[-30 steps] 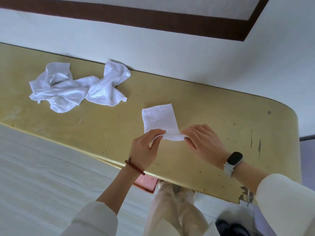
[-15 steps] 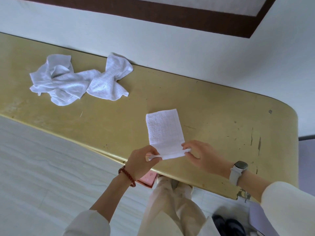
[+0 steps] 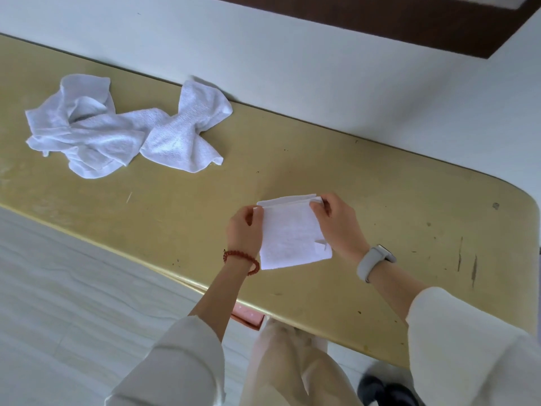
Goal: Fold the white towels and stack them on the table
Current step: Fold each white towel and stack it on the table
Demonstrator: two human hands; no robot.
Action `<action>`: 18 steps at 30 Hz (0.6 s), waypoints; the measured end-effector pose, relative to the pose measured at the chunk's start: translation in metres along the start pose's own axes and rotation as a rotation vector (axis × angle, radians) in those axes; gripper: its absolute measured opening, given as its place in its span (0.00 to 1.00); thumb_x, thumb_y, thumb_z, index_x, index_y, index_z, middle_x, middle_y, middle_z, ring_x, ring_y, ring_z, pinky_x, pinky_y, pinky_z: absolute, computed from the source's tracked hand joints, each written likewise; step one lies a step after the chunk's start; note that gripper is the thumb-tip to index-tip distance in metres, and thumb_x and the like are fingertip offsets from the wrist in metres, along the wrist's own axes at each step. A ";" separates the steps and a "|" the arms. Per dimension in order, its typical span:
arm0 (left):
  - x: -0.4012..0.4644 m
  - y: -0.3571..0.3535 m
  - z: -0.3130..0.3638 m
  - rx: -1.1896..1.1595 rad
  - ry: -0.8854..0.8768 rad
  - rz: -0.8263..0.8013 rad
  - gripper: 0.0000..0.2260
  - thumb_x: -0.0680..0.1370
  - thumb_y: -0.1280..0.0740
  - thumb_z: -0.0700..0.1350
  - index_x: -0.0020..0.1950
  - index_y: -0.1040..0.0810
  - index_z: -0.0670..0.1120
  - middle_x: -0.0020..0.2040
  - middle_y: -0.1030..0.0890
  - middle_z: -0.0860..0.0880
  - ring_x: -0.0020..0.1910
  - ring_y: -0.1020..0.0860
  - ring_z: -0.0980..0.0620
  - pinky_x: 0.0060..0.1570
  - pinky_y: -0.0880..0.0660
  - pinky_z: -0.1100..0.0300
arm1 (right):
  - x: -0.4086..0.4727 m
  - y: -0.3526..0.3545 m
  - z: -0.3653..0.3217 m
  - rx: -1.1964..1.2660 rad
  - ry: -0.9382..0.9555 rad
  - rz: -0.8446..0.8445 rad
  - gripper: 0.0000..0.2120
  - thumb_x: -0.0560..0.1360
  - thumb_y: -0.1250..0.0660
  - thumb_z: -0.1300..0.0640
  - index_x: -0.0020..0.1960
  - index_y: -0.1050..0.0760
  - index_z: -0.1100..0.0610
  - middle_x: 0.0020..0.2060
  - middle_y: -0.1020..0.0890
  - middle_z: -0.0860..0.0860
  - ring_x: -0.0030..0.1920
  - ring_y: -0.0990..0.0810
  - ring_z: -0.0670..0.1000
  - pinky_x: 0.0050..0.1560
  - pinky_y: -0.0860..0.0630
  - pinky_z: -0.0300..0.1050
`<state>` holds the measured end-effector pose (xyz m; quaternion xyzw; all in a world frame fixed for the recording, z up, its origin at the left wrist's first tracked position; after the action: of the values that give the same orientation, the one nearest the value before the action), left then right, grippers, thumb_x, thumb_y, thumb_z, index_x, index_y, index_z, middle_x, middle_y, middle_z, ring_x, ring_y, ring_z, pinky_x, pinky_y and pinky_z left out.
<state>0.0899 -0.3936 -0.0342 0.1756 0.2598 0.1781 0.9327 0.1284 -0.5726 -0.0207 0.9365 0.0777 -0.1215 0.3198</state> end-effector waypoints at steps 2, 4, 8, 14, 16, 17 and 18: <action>0.006 -0.002 0.000 0.083 -0.057 0.065 0.09 0.79 0.41 0.43 0.52 0.23 0.41 0.39 0.24 0.51 0.40 0.27 0.53 0.38 0.35 0.65 | 0.009 -0.007 0.002 -0.060 -0.016 0.010 0.07 0.79 0.43 0.55 0.45 0.31 0.57 0.29 0.29 0.47 0.29 0.31 0.45 0.32 0.33 0.42; 0.008 -0.004 -0.001 0.140 -0.088 0.098 0.09 0.79 0.41 0.43 0.53 0.23 0.42 0.41 0.23 0.50 0.41 0.26 0.51 0.38 0.34 0.65 | 0.013 -0.012 0.004 -0.093 -0.031 0.027 0.07 0.79 0.44 0.54 0.44 0.32 0.56 0.28 0.30 0.46 0.29 0.28 0.49 0.32 0.30 0.47; 0.016 -0.006 -0.009 0.251 -0.072 0.127 0.09 0.79 0.42 0.47 0.52 0.25 0.45 0.42 0.21 0.48 0.43 0.24 0.47 0.43 0.26 0.56 | 0.019 -0.021 0.007 -0.172 -0.050 0.074 0.07 0.79 0.45 0.55 0.43 0.33 0.55 0.26 0.32 0.45 0.29 0.29 0.51 0.28 0.35 0.44; 0.024 -0.008 -0.006 0.423 -0.016 0.122 0.10 0.79 0.44 0.51 0.51 0.28 0.47 0.41 0.23 0.51 0.41 0.25 0.47 0.39 0.30 0.58 | 0.021 -0.025 0.004 -0.273 -0.102 0.139 0.07 0.79 0.47 0.55 0.45 0.34 0.57 0.29 0.28 0.50 0.31 0.30 0.54 0.31 0.36 0.45; 0.024 -0.009 -0.005 0.481 -0.004 0.123 0.10 0.79 0.45 0.51 0.51 0.29 0.47 0.42 0.22 0.50 0.41 0.25 0.46 0.39 0.30 0.57 | 0.023 -0.027 0.002 -0.305 -0.122 0.150 0.08 0.79 0.47 0.55 0.48 0.32 0.58 0.31 0.26 0.52 0.32 0.28 0.54 0.31 0.36 0.44; 0.023 -0.009 -0.003 0.519 0.001 0.123 0.10 0.80 0.45 0.51 0.51 0.29 0.47 0.42 0.22 0.49 0.40 0.25 0.46 0.38 0.31 0.57 | 0.024 -0.028 0.002 -0.310 -0.134 0.154 0.09 0.79 0.47 0.54 0.49 0.32 0.59 0.31 0.25 0.52 0.31 0.28 0.54 0.31 0.36 0.44; 0.023 -0.009 -0.001 0.552 0.008 0.122 0.10 0.80 0.46 0.51 0.51 0.30 0.46 0.42 0.22 0.49 0.39 0.26 0.46 0.38 0.32 0.58 | 0.024 -0.028 0.002 -0.311 -0.149 0.152 0.09 0.79 0.47 0.54 0.50 0.32 0.59 0.31 0.25 0.51 0.31 0.28 0.54 0.31 0.36 0.44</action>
<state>0.1097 -0.3914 -0.0487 0.4378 0.2909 0.1572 0.8361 0.1449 -0.5499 -0.0450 0.8673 0.0008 -0.1527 0.4738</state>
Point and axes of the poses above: each hand's wrist, its own x-axis towards the middle knuckle, its own y-axis out of the back of the hand, z = x × y, the point moved 5 cm from there along x, towards the middle knuckle
